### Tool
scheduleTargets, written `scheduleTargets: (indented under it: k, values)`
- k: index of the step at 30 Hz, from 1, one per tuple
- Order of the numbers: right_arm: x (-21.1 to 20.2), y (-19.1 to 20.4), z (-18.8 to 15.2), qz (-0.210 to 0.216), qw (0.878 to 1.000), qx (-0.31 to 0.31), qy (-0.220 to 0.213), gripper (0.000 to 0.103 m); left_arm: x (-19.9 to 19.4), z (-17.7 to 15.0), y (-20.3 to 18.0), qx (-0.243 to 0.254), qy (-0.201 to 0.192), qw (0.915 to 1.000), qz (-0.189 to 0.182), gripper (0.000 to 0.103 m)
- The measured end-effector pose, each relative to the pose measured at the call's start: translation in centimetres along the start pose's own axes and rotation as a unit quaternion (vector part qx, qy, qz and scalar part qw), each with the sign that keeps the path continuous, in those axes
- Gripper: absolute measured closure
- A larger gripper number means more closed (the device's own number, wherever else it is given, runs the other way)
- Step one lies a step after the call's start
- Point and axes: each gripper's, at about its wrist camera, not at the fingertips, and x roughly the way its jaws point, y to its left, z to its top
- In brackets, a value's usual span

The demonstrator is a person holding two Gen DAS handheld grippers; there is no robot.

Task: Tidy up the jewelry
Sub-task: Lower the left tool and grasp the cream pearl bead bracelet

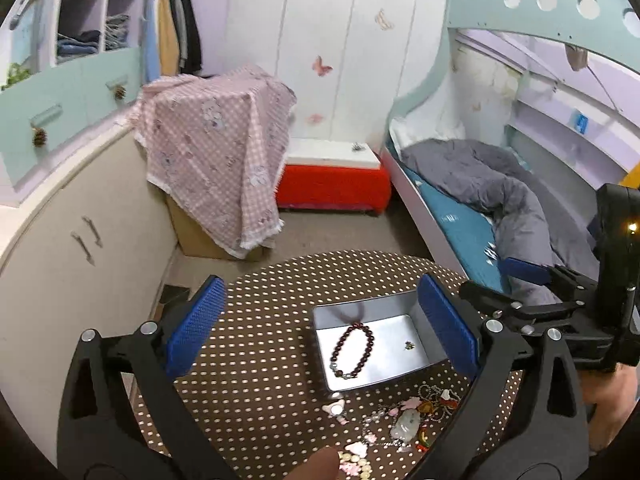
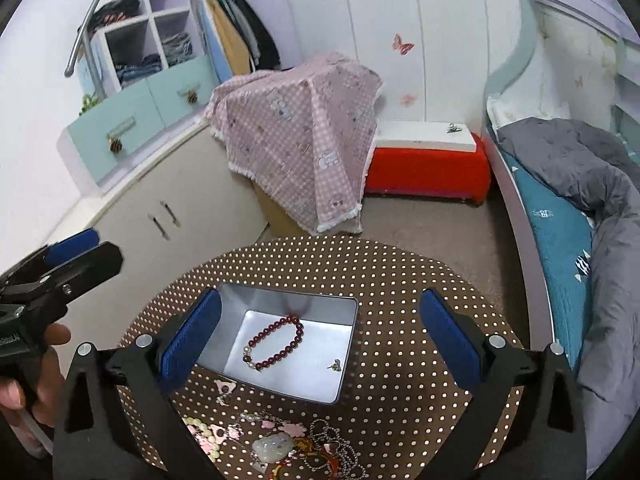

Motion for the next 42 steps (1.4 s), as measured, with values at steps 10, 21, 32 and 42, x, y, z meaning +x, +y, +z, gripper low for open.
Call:
scheduleTargets:
  k: [10,21,32,42]
  values:
    - [-5.5,1.5,-1.0,-0.018,0.999,-0.010,-0.048,0.007,-6.1,-1.8,0.7,0.001,-0.050,0.9979,0.041,0.008]
    - [-9.9,1.8,-6.5,-0.054,0.997,-0.016,-0.059,0.007,-8.8,-7.8,1.4,-0.002,-0.034,0.9972,0.066,0.008]
    - [-8.2,0.1,-12.0,-0.074,0.997,0.014,-0.005,0.007,-6.4,-14.3,1.9,0.003,0.046,0.9974,0.056,0.008]
    - [-5.9,0.2,-14.5,-0.078,0.996,0.011,0.036,0.007,-1.8,-17.1,1.0,0.023,0.108,0.9926,0.050,0.015]
